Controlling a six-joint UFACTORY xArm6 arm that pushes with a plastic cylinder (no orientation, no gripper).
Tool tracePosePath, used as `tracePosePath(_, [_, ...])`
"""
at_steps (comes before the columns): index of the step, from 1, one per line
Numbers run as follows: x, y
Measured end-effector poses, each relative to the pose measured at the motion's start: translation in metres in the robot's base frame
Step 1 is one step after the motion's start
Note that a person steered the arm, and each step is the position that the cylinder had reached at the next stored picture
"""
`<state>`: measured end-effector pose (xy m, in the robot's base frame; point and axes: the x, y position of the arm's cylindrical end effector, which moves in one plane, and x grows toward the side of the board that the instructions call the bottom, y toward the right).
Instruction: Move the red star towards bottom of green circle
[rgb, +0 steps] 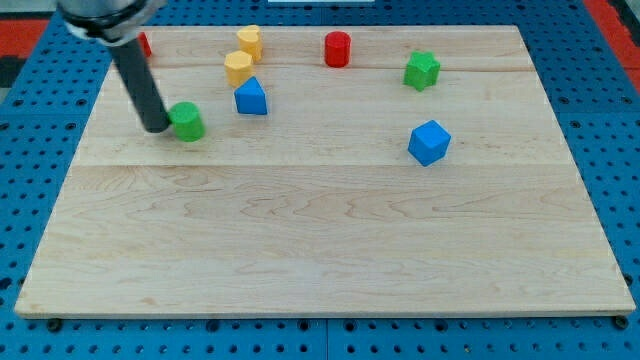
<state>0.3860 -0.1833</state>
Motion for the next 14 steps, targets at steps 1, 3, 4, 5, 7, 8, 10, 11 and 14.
tracePosePath(1, [0.0,0.04])
tracePosePath(3, [-0.006,-0.054])
tracePosePath(4, [-0.048,-0.12])
tracePosePath(5, [-0.051,-0.122])
tracePosePath(7, [-0.175,-0.109])
tracePosePath(8, [-0.195,-0.104])
tracePosePath(10, [-0.163,-0.012])
tracePosePath(11, [-0.142,-0.004])
tracePosePath(14, [-0.183,-0.063])
